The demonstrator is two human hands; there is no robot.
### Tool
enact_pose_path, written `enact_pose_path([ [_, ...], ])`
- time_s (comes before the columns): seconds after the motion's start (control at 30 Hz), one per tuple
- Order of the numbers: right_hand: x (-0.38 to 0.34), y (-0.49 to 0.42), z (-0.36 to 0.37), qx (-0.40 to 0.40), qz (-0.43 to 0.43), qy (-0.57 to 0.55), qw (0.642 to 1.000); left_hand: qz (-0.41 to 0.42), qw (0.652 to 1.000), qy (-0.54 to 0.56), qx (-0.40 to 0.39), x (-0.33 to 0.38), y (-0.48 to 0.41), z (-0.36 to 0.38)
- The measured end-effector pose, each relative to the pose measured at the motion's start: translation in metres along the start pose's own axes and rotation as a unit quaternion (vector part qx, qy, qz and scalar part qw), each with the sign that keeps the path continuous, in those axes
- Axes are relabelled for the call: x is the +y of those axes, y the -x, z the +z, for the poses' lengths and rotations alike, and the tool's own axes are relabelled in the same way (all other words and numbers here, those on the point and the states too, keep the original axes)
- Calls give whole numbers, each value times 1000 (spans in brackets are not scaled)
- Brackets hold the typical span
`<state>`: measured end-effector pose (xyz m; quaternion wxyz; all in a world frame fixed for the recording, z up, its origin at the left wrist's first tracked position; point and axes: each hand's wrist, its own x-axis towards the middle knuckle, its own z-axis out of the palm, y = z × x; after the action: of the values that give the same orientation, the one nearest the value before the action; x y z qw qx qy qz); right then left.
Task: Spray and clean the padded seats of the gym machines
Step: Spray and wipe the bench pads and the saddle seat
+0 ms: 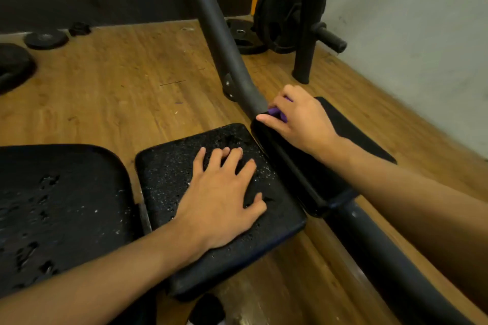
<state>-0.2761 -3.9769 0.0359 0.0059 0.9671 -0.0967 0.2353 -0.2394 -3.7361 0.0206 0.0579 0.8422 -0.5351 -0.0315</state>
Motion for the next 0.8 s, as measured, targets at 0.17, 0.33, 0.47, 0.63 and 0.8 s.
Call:
enact_pose_path([
  [0.17,-56,40,-31,161,225,-110,954,0,1000,11,-6,2,1,-3],
  [0.33,-144,107,-45,336,382,-213,834,18,1000,2,-16,0,1,-7],
  [0.47,-201,153,-24,403,498,-262,722,57,998,32,-5,-9,4,-17],
  [0.63,-238,157,4,422,539,-309,661,139,989,6,-49,-43,37,-28],
  [0.8,-249,150,24,412,527,-324,669,198,975,-39,-92,-76,66,-24],
])
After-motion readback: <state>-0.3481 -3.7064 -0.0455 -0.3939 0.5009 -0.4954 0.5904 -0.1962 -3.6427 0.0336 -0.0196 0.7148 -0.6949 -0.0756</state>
